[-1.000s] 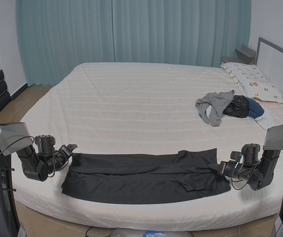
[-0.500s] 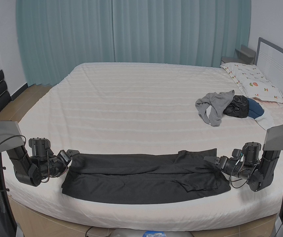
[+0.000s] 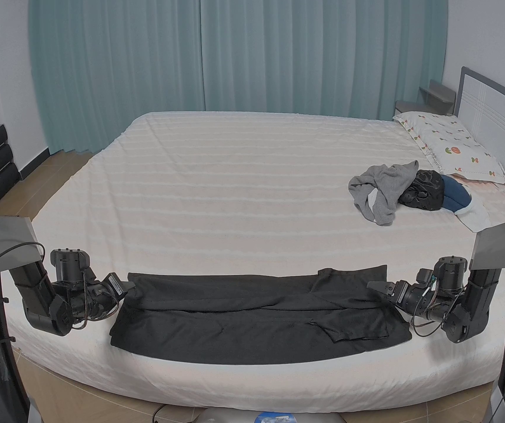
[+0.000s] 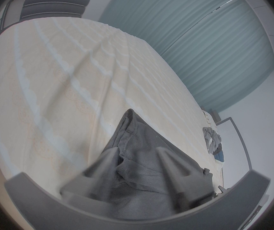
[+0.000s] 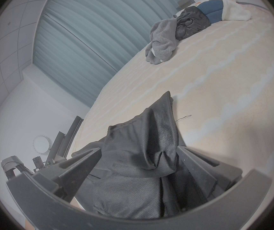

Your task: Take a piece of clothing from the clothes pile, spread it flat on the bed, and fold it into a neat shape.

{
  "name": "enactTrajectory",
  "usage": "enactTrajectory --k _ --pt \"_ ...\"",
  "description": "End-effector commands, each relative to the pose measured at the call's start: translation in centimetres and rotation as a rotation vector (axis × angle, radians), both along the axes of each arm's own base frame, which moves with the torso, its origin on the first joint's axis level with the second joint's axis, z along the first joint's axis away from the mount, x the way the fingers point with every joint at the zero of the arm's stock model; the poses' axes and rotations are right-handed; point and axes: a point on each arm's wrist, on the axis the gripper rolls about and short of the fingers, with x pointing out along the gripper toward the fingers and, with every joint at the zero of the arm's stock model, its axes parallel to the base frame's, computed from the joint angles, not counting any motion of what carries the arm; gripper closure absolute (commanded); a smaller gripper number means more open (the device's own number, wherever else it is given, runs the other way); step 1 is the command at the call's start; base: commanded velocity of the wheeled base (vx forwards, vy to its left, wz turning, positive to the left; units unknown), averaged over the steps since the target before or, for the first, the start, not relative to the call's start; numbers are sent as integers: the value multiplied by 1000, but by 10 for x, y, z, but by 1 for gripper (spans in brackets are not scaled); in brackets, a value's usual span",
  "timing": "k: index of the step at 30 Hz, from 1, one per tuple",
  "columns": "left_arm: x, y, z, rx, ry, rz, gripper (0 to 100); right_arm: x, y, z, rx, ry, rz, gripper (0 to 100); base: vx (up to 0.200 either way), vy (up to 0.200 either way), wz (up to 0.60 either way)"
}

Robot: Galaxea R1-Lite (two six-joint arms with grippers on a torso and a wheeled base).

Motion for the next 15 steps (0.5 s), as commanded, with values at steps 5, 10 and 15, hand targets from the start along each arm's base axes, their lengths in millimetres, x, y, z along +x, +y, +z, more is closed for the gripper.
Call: enactTrajectory --k 5,10,15 --pt "0 8 -1 38 -6 -3 100 -4 0 3 -15 2 -23 0 0 0 0" --pt "2 12 -1 39 -13 11 100 -11 2 14 -13 -8 -18 0 0 0 0" --pt "3 14 -1 39 -17 14 100 -14 3 18 -13 -10 -12 0 0 0 0"
